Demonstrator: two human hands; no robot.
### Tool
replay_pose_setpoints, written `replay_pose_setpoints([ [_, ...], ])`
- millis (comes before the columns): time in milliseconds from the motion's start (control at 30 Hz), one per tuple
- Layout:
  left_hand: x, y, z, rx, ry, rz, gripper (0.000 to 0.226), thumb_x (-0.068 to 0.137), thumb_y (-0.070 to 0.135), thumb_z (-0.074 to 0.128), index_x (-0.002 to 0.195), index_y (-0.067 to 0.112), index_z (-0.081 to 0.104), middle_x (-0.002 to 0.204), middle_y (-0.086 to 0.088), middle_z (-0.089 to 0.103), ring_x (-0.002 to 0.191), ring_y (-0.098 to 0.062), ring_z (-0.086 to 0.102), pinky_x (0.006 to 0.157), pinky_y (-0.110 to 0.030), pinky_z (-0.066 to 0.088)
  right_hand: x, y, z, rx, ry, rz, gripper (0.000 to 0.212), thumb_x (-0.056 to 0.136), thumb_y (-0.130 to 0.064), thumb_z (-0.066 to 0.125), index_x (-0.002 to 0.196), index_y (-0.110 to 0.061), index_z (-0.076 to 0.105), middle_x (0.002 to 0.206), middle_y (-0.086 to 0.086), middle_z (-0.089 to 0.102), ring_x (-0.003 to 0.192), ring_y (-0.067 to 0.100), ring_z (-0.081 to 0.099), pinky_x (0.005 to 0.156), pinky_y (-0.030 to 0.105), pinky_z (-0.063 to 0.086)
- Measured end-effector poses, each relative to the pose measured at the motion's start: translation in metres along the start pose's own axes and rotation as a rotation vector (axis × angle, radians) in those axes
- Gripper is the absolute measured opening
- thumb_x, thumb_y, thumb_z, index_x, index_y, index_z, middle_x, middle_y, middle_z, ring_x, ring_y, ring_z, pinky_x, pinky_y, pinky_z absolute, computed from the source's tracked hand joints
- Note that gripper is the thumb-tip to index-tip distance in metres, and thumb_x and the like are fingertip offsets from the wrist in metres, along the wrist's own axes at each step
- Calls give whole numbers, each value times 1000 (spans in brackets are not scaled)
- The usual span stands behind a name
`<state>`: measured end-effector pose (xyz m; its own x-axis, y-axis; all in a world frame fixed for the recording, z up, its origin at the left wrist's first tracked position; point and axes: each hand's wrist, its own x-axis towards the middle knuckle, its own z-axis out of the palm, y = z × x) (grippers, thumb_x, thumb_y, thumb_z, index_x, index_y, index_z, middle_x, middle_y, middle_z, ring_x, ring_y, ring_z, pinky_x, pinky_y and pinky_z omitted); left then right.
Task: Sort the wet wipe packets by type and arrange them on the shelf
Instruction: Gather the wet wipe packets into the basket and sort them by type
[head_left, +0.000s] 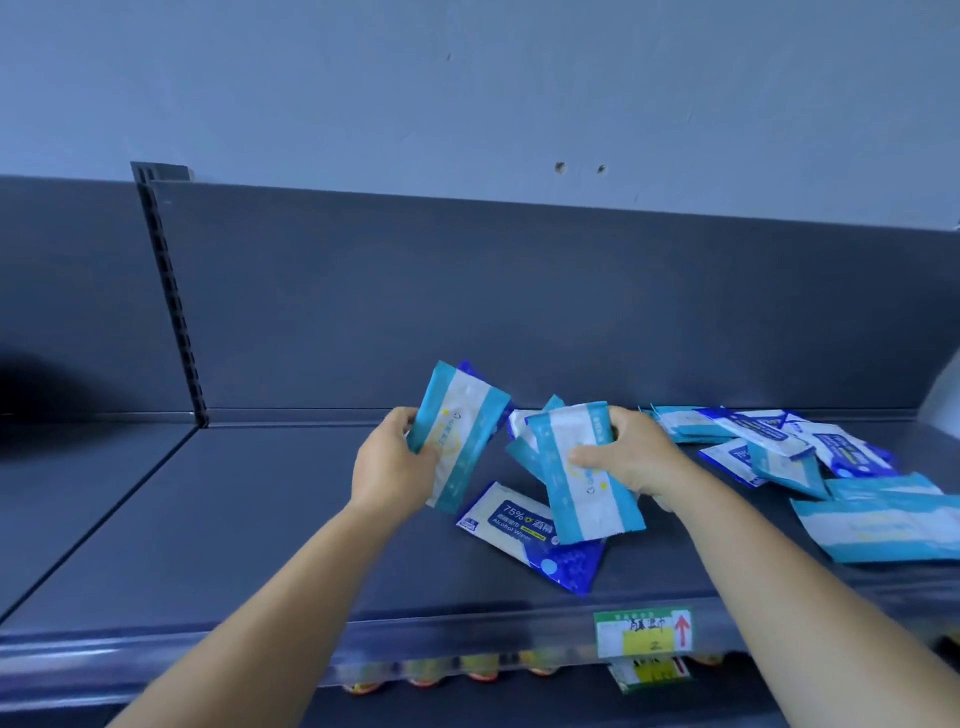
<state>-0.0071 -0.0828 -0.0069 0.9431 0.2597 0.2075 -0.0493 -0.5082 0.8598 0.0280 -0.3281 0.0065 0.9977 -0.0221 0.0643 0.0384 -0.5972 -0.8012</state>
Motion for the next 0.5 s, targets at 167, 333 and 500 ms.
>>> replay_pose_setpoints([
  [167,-6,34,18,-121,-63,103,23,88,13,56,104,30,52,90,19,57,74,-1,54,55,-21,38,-26,-5,-20,75,297,-14,26,74,-20,75,95,-24,60,93,-1,69,85,22,67,77,43,57],
  [333,-25,61,57,-276,-213,159,24,86,14,61,103,30,55,95,12,64,81,-11,62,65,-28,49,-71,9,-49,45,519,46,25,73,-23,75,94,-18,63,87,-1,67,80,21,65,70,35,52],
  [500,-61,88,105,-353,-383,213,21,87,13,61,102,28,55,94,9,64,82,-14,63,66,-29,50,-129,40,-81,15,713,133,24,71,-23,76,91,-14,64,83,0,67,78,22,63,67,33,48],
])
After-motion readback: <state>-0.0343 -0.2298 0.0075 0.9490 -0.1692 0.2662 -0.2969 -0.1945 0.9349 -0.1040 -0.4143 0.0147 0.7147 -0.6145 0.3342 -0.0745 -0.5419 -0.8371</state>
